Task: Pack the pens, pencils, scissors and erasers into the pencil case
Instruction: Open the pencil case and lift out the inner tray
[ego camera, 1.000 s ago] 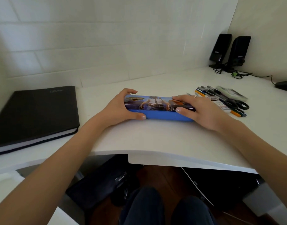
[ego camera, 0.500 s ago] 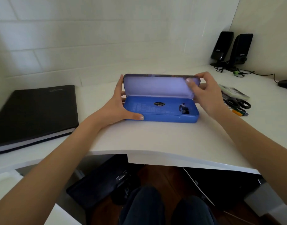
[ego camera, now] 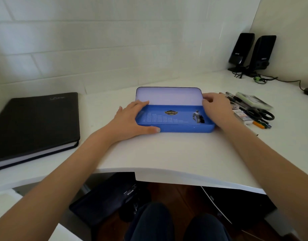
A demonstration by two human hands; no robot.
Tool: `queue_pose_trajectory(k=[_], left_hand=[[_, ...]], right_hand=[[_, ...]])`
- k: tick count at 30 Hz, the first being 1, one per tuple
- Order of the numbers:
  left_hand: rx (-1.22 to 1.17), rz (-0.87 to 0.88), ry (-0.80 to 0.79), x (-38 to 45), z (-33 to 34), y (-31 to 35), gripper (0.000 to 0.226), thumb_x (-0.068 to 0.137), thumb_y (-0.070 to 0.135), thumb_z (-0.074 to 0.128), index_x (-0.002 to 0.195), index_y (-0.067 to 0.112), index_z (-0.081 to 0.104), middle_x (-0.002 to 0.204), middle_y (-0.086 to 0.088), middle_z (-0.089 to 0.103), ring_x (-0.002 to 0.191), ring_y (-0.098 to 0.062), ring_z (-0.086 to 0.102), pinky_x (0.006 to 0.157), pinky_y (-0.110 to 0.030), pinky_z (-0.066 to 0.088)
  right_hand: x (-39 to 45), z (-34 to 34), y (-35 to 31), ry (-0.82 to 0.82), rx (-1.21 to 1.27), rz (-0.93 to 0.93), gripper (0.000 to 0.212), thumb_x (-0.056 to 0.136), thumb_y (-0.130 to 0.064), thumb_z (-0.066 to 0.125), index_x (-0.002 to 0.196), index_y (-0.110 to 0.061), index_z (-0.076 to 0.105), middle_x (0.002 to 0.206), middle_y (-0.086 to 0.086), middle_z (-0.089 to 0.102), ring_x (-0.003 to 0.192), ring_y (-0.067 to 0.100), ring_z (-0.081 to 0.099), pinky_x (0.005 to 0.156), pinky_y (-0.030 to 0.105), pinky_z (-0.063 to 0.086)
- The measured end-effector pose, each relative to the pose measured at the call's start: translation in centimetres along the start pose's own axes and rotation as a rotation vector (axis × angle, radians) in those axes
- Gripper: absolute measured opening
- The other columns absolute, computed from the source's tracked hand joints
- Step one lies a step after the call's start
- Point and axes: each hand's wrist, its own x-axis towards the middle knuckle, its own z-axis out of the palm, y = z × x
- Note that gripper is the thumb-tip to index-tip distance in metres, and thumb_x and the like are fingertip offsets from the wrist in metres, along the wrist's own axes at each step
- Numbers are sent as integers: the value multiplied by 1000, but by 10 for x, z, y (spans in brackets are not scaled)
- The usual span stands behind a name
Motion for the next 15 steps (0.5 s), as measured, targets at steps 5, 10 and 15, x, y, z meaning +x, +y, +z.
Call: queue_pose_trajectory(k=[5,10,15], left_hand=[[40,-22,61,1,2,-1,110,44,82,52,140,33,31,141,8,37,131,-14,36,113,-45,26],[110,-105,156,3,4,0,108,49,81,54,140,28,32,143,2,35,134,-18,33,112,-44,26],[-129,-54,100,0,-3,-3,98,52,69,61,138,31,35,140,6,34,132,-10,33,105,-24,27]], right_hand=[[-13,-7,-8,-15,94,-177,30,92,-20,55,121,-17,64,129,0,60,124,14,50,99,19,34],[-33,0,-19,-324,67,-443,22,88,-18,63,107,-16,73,117,-6,59,109,1,50,79,-9,27],[-35,3,-20,-245,27,-504,19,84,-2,64,98,-8,75,93,4,69,87,10,56,76,-6,32]])
